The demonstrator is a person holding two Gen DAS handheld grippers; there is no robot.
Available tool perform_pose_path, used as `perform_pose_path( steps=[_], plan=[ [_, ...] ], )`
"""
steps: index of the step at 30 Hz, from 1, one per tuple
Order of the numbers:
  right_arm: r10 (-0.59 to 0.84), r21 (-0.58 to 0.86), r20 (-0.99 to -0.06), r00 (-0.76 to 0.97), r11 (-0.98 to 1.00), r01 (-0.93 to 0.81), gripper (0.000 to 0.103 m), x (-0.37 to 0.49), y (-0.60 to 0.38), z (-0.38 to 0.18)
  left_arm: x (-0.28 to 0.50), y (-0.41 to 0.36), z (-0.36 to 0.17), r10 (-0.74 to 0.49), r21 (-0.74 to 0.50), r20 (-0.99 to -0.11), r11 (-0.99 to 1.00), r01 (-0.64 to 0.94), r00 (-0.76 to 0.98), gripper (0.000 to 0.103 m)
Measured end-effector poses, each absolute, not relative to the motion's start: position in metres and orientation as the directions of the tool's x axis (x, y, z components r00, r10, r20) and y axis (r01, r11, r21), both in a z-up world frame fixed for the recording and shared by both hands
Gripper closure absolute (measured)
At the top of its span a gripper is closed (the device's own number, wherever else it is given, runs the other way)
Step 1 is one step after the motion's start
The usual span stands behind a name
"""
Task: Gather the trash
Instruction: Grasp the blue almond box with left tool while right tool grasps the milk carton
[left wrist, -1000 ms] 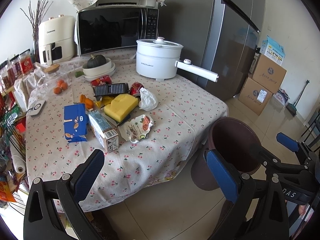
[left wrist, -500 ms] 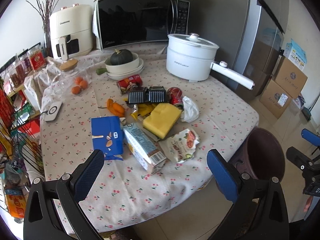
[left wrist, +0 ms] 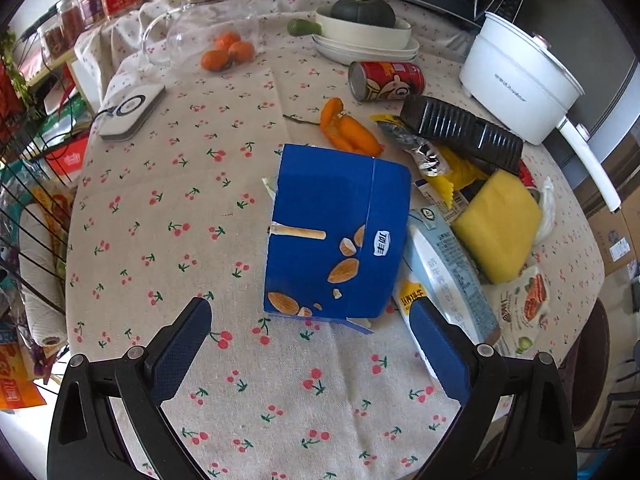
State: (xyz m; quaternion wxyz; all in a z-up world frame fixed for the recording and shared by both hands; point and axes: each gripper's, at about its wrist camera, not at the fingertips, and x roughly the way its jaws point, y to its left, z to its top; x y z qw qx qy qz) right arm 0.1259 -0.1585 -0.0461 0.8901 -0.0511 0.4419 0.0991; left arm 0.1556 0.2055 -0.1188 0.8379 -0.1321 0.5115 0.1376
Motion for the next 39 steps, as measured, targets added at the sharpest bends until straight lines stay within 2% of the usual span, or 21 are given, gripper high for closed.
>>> perform_pose_path(
  steps=[5, 7, 9, 10, 17, 27, 31, 39],
  plan=[
    [0.122, -0.005, -0.815, 0.566, 0.976, -0.216, 0.000, 0.140, -0.153, -0.057, 0.173, 0.204, -0.133, 0.108, -0.054, -0.888, 0.941, -0.333, 0.448, 0.004],
    [0.124, -0.008, -0.819, 0.560, 0.974, -0.228, 0.000, 0.143, -0.145, -0.061, 0.177, 0.203, -0.136, 0.102, -0.054, -0.886, 0.946, -0.319, 0.452, 0.011],
    [0.132, -0.010, -0.821, 0.556, 0.969, -0.245, 0.000, 0.144, -0.136, -0.063, 0.176, 0.203, -0.137, 0.088, -0.057, -0.889, 0.953, -0.299, 0.449, 0.026],
    [0.138, -0.009, -0.821, 0.554, 0.967, -0.254, 0.000, 0.144, -0.131, -0.064, 0.176, 0.203, -0.137, 0.075, -0.063, -0.890, 0.957, -0.283, 0.450, 0.029],
    [0.205, 0.034, -0.814, 0.543, 0.950, -0.309, 0.000, 0.147, -0.089, -0.064, 0.156, 0.214, -0.118, 0.023, -0.117, -0.878, 0.959, -0.260, 0.478, 0.029],
    [0.389, 0.195, -0.806, 0.445, 0.886, -0.421, 0.000, 0.147, 0.002, -0.083, 0.115, 0.254, -0.106, 0.007, -0.158, -0.889, 0.933, -0.322, 0.457, 0.029],
    [0.409, 0.190, -0.810, 0.419, 0.861, -0.472, 0.001, 0.148, 0.038, -0.098, 0.102, 0.269, -0.107, 0.006, -0.172, -0.890, 0.922, -0.348, 0.456, 0.029],
    [0.396, 0.154, -0.824, 0.406, 0.845, -0.512, 0.031, 0.151, 0.072, -0.123, 0.095, 0.278, -0.111, 0.008, -0.169, -0.895, 0.919, -0.356, 0.446, 0.029]
  ],
)
